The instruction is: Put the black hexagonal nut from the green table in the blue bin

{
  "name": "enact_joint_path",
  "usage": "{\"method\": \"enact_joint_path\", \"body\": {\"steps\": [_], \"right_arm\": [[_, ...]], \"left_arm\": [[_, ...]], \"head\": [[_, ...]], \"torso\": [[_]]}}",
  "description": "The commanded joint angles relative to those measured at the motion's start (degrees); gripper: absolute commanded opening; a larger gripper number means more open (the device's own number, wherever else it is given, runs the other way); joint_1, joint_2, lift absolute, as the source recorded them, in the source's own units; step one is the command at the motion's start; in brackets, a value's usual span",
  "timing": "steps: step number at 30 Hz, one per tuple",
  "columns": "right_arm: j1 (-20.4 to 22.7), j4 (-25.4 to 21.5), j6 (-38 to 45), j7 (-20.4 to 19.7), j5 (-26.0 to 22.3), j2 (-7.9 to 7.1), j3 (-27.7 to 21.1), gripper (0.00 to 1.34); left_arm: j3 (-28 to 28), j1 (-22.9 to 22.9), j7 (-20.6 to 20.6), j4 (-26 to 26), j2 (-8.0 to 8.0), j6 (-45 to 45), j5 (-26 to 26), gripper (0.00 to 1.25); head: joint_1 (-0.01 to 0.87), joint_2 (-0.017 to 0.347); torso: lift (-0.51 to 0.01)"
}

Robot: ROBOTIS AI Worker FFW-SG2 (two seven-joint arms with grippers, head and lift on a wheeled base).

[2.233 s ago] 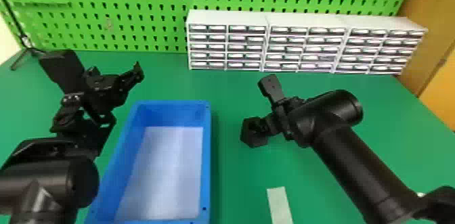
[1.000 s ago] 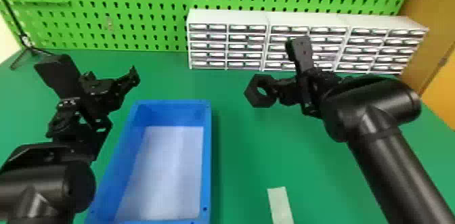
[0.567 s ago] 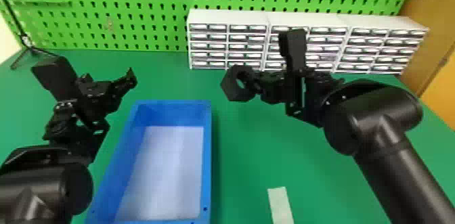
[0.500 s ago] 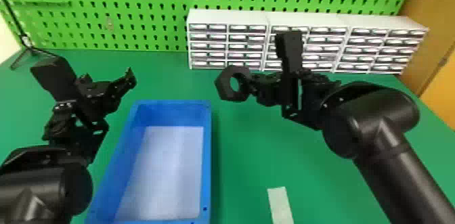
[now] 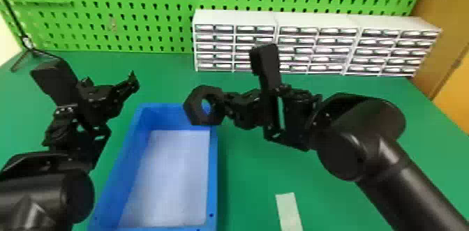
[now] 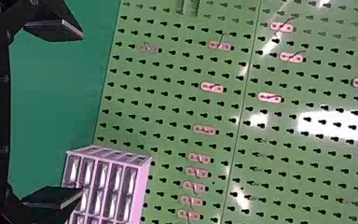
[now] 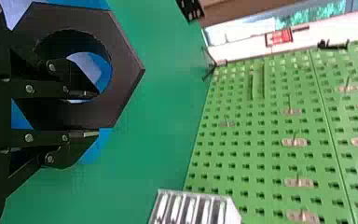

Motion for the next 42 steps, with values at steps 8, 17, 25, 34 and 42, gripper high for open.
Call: {"method": "enact_joint_path", "body": {"steps": [8, 17, 25, 34, 42], "right_arm": [[-3.0, -0.1, -1.3, 0.0, -4.7, -0.18, 7.4, 0.37], [-3.7, 0.0, -1.7, 0.0, -5.3, 0.44, 9.2, 0.37], [-4.6, 0.3, -1.7, 0.0, -5.4, 0.44, 10.3, 0.37], [-5.0, 0.7, -1.6, 0.0, -5.3, 0.44, 10.9, 0.81], [-5.5, 0.7, -1.5, 0.1, -5.4, 0.35, 11.3, 1.17]], "left_arm": [[-0.3, -0.4, 0.0, 0.0, 0.00, 0.1, -0.1, 1.14], [-0.5, -0.6, 0.0, 0.1, -0.09, 0.0, -0.3, 1.14], [-0.8, -1.0, 0.4, 0.1, -0.09, 0.0, -0.3, 1.14], [-1.1, -1.2, 0.5, 0.2, -0.09, 0.0, -0.3, 1.14], [-1.3, -1.2, 0.5, 0.2, -0.09, 0.0, -0.3, 1.14]], "head": [[0.692, 0.008], [0.692, 0.008], [0.692, 0.008], [0.692, 0.008], [0.692, 0.008]], "torso": [[-0.097], [-0.097], [-0.097], [-0.097], [-0.097]]}}
